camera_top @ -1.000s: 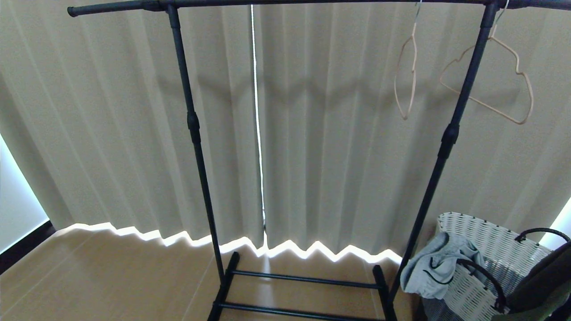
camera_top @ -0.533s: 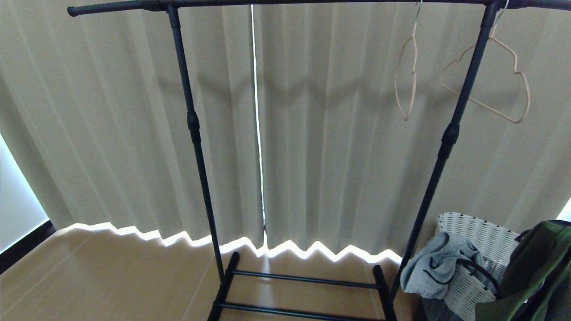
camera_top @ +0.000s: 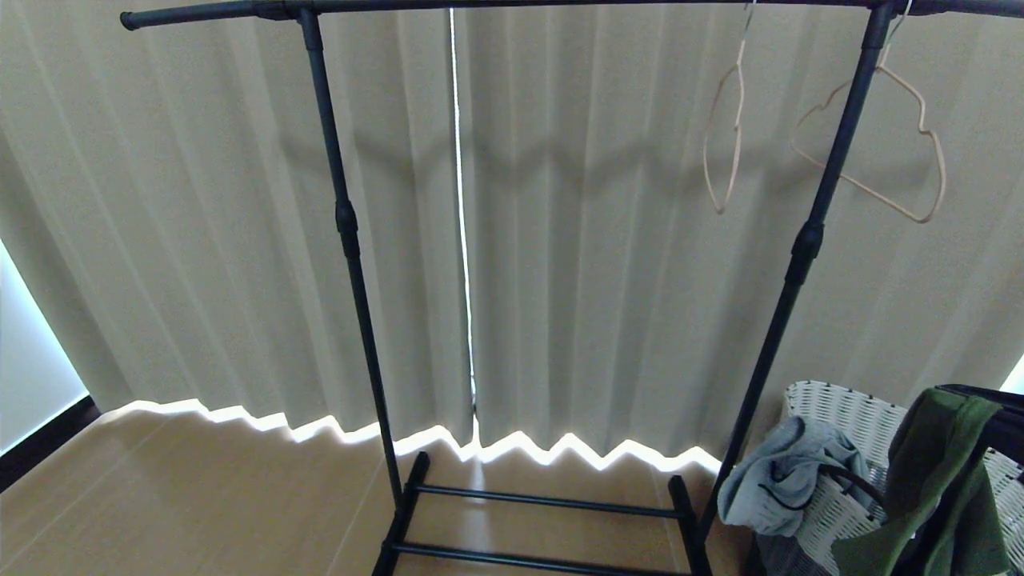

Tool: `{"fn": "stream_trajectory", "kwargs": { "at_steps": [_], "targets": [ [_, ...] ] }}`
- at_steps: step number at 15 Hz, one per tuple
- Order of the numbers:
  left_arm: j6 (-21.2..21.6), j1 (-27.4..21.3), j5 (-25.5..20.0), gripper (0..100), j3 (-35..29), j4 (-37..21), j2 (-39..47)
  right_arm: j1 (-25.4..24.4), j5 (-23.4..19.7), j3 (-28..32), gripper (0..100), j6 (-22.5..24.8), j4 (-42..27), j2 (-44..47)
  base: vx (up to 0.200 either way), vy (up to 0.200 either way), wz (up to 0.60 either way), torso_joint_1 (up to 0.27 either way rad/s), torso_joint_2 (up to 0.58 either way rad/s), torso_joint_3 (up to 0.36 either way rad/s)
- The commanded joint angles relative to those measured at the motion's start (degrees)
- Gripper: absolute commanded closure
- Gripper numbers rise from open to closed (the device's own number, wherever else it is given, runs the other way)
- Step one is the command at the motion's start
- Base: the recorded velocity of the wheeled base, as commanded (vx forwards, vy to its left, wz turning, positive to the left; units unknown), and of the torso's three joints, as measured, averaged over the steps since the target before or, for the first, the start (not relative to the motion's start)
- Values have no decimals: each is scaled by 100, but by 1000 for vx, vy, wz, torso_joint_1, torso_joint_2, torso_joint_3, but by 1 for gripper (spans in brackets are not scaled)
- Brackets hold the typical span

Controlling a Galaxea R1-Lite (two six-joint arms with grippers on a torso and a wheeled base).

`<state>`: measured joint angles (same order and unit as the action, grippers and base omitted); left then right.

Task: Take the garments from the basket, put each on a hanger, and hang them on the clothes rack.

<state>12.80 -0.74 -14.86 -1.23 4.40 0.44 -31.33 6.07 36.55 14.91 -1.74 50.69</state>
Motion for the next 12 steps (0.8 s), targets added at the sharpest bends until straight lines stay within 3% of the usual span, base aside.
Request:
{"fn": "stream_trajectory", "kwargs": {
  "at_steps": [1,4,5,6,7,9,10,12],
  "targets": [
    [311,-49,-474,0,-1019,26,958,-268,8,142,100,3,25,266,0,0,0,0,0,0],
    [557,-75,-1045,0,-2558,35,3111,-567,8,327,100,-6,148,565,0,0,0,0,0,0],
    [759,-189,-1054,0,-2804,43,3718,-567,8,388,100,-6,174,609,0,0,0,0,0,0],
    [759,-189,-1054,0,-2804,43,3718,-567,8,388,100,-6,174,609,0,0,0,0,0,0],
    [803,-813,-949,0,-3190,193,4746,-567,-1,564,100,-155,174,750,0,0,0,0,0,0],
    [777,-1455,-492,0,-3313,492,5370,-594,-1,696,100,-419,174,829,0,0,0,0,0,0],
    [416,-2624,493,0,-3322,1089,6082,-743,-1,863,100,-621,174,829,0,0,0,0,0,0],
    [-419,-4048,1495,0,-3375,1652,6891,-752,-1,986,100,-717,174,829,0,0,0,0,0,0]
  ]
}}
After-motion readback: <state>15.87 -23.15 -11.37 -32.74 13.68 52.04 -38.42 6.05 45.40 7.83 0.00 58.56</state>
